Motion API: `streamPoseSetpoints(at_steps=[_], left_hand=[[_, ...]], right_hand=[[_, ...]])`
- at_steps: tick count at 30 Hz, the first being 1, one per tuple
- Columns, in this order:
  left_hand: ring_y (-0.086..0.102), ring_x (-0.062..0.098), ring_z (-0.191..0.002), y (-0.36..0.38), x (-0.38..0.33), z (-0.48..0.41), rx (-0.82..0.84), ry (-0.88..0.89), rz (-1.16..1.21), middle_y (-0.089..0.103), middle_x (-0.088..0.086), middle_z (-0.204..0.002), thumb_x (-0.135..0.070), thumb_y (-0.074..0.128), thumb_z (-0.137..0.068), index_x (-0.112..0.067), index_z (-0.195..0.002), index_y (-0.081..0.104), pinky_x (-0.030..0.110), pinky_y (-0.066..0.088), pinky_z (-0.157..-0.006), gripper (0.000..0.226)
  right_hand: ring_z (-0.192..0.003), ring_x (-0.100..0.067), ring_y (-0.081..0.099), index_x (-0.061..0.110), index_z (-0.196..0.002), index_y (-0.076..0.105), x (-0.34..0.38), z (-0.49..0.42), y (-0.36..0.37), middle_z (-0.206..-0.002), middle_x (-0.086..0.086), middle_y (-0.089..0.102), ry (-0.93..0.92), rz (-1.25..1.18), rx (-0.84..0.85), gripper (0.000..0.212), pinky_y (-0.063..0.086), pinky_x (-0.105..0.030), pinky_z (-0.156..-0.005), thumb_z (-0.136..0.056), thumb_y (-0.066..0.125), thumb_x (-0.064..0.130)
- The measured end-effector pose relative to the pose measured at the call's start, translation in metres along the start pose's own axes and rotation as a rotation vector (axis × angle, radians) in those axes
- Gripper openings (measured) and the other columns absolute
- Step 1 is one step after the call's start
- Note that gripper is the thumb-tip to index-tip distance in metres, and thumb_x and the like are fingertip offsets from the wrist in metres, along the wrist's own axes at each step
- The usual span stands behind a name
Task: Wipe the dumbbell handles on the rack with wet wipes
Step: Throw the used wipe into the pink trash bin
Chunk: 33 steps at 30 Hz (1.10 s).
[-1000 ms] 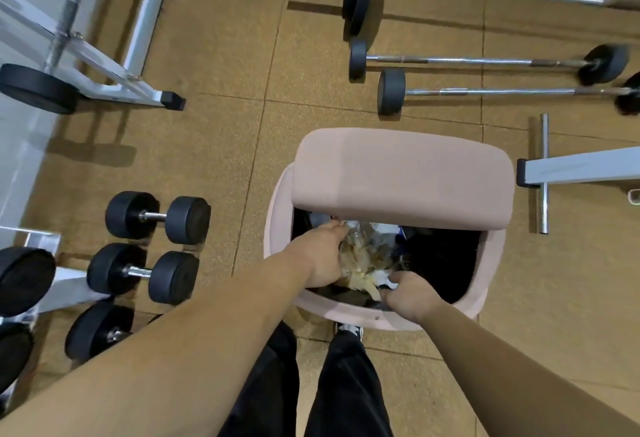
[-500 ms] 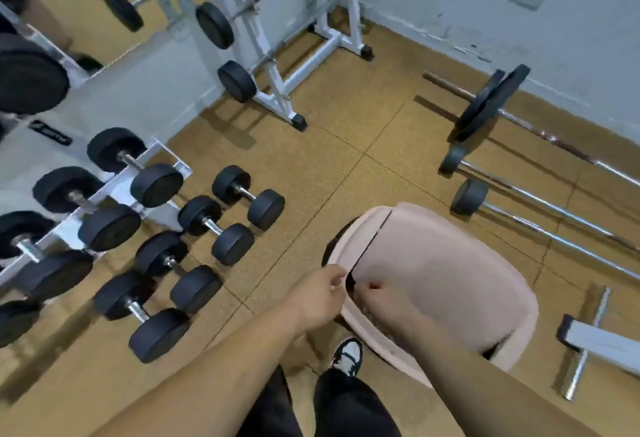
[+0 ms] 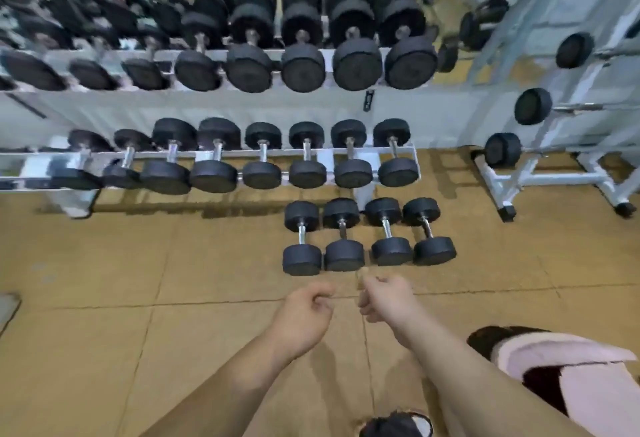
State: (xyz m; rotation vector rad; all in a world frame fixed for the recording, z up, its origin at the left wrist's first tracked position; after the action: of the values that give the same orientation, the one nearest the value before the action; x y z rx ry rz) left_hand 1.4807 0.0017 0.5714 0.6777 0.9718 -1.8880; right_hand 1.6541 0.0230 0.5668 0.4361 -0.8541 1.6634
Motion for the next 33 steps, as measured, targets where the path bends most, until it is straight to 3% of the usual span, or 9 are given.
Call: streamPoseSetpoints(at_steps=[2, 6, 8, 12, 15, 20, 24, 27, 33], left_hand=[[0.067, 0.009, -0.085, -0.076, 0.039, 0.03, -0.121, -0.047, 0.123, 0.07, -0.008, -0.094, -0.015, 0.05, -0.1, -0.028, -0.111, 0.069, 0.022, 0.053, -0.077, 0.026], [0.07, 0.012, -0.09, -0.197, 0.104, 0.074, -0.303, -0.083, 0.27, 0.073, -0.004, -0.097, -0.016, 0.053, -0.097, -0.024, -0.111, 0.07, 0.028, 0.057, -0.083, 0.023], [0.069, 0.014, -0.092, -0.248, 0.132, 0.092, -0.363, -0.104, 0.343, 0.073, -0.002, -0.1, -0.014, 0.054, -0.097, -0.024, -0.107, 0.069, 0.029, 0.055, -0.085, 0.021], [0.066, 0.009, -0.078, -0.338, 0.189, 0.11, -0.483, -0.159, 0.477, 0.075, 0.0, -0.096, -0.013, 0.055, -0.097, -0.025, -0.104, 0.07, 0.026, 0.052, -0.071, 0.02], [0.071, 0.019, -0.082, -0.392, 0.226, 0.111, -0.57, -0.219, 0.552, 0.074, 0.007, -0.102, -0.016, 0.056, -0.098, -0.024, -0.11, 0.068, 0.029, 0.055, -0.073, 0.019], [0.068, 0.009, -0.076, -0.498, 0.285, 0.104, -0.756, -0.298, 0.728, 0.075, 0.006, -0.098, -0.013, 0.055, -0.1, -0.018, -0.111, 0.067, 0.026, 0.055, -0.071, 0.017], [0.068, 0.011, -0.076, -0.584, 0.334, 0.113, -0.95, -0.365, 0.842, 0.074, 0.001, -0.093, -0.014, 0.055, -0.101, -0.021, -0.11, 0.067, 0.024, 0.052, -0.068, 0.016], [0.063, 0.015, -0.073, -0.622, 0.363, 0.13, -1.019, -0.431, 0.902, 0.071, 0.003, -0.087, -0.011, 0.056, -0.1, -0.019, -0.109, 0.067, 0.03, 0.05, -0.066, 0.016], [0.059, 0.014, -0.065, -0.729, 0.456, 0.156, -1.187, -0.509, 1.015, 0.069, 0.006, -0.083, -0.003, 0.055, -0.099, -0.01, -0.108, 0.067, 0.022, 0.046, -0.057, 0.016]], right_hand=[[-0.061, -0.021, 0.057, 0.003, -0.094, 0.069, 0.032, 0.019, 0.085, -0.067, -0.006, 0.062, -0.055, 0.022, 0.083, 0.043, 0.049, -0.034, -0.058, -0.107, 0.05, 0.04], [-0.056, -0.021, 0.05, 0.007, -0.086, 0.064, 0.08, 0.059, 0.232, -0.063, -0.007, 0.056, -0.101, 0.061, 0.27, 0.04, 0.041, -0.03, -0.052, -0.108, 0.051, 0.038], [-0.057, -0.02, 0.052, 0.006, -0.089, 0.066, 0.104, 0.076, 0.298, -0.065, -0.007, 0.058, -0.126, 0.121, 0.351, 0.038, 0.041, -0.03, -0.052, -0.108, 0.052, 0.035], [-0.06, -0.019, 0.057, 0.0, -0.1, 0.071, 0.151, 0.091, 0.418, -0.069, -0.008, 0.063, -0.179, 0.239, 0.516, 0.039, 0.045, -0.031, -0.055, -0.107, 0.055, 0.035], [-0.057, -0.019, 0.055, 0.005, -0.093, 0.07, 0.177, 0.09, 0.493, -0.065, -0.006, 0.062, -0.198, 0.315, 0.613, 0.036, 0.044, -0.03, -0.053, -0.106, 0.055, 0.035], [-0.054, -0.019, 0.051, 0.006, -0.091, 0.067, 0.23, 0.075, 0.631, -0.065, -0.008, 0.061, -0.229, 0.419, 0.777, 0.032, 0.041, -0.029, -0.051, -0.105, 0.056, 0.032], [-0.058, -0.02, 0.052, 0.006, -0.096, 0.066, 0.271, 0.078, 0.748, -0.068, -0.008, 0.063, -0.247, 0.531, 0.921, 0.031, 0.042, -0.032, -0.054, -0.106, 0.056, 0.034], [-0.059, -0.021, 0.053, 0.007, -0.097, 0.066, 0.29, 0.094, 0.807, -0.069, -0.009, 0.064, -0.24, 0.618, 0.976, 0.027, 0.043, -0.032, -0.055, -0.105, 0.057, 0.031], [-0.055, -0.02, 0.055, 0.008, -0.097, 0.061, 0.321, 0.129, 0.98, -0.068, -0.013, 0.064, -0.214, 0.69, 1.077, 0.024, 0.044, -0.029, -0.051, -0.105, 0.059, 0.03]])
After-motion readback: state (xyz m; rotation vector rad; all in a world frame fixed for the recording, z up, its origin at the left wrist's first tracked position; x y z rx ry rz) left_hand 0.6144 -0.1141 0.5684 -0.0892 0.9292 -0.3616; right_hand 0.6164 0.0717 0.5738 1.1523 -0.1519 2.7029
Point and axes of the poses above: each hand's wrist, its own z-axis away from the middle knuckle, its own y-axis out of the palm, x = y × z, the point moved 4 cm from there along -z, towards the middle knuckle
